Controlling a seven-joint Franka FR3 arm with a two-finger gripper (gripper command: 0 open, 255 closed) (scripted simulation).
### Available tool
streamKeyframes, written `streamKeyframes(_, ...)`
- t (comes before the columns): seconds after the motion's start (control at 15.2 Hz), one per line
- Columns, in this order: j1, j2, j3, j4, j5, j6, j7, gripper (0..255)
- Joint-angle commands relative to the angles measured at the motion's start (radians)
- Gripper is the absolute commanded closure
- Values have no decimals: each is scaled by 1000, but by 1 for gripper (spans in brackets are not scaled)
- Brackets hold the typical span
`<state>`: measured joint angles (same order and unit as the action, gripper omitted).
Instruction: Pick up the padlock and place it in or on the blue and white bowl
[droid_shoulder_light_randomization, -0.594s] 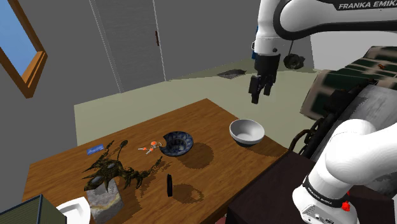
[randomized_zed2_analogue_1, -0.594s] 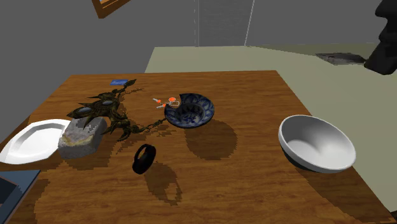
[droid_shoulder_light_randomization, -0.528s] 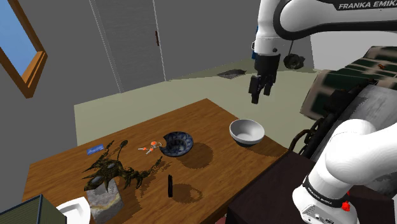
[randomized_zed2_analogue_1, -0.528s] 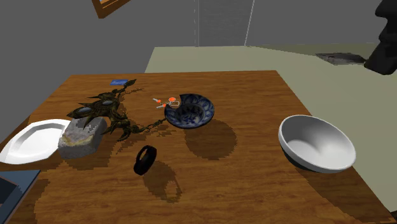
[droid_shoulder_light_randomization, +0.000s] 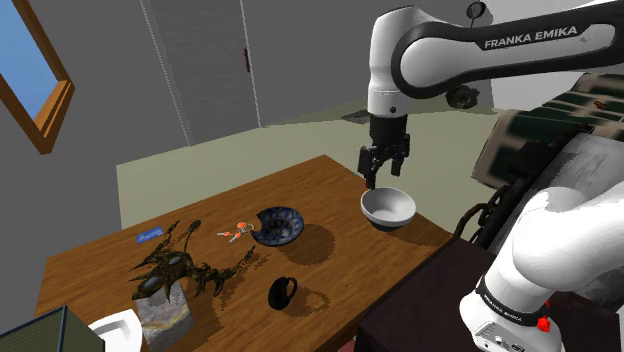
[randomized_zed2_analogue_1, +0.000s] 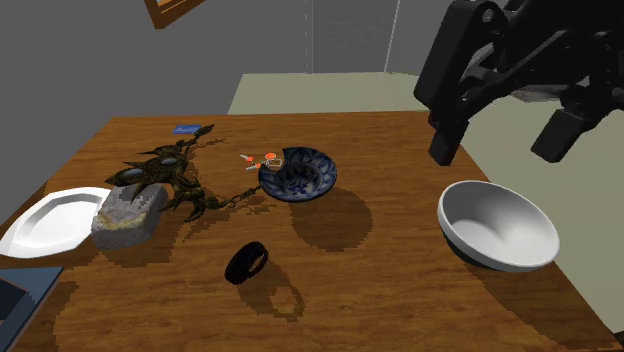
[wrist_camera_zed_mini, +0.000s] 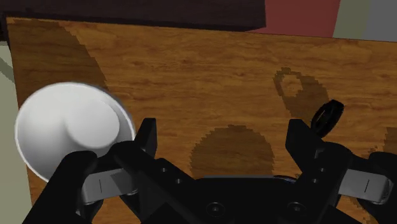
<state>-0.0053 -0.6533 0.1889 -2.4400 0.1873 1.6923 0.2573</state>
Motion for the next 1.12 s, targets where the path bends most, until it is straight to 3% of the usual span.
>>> streamKeyframes(0.0,6,45,41,-11,34,52,65,0)
streamKeyframes(0.59,13,326,202,51,120,262,329,0)
streamKeyframes(1.06,20,604,290,172,98,416,546,0)
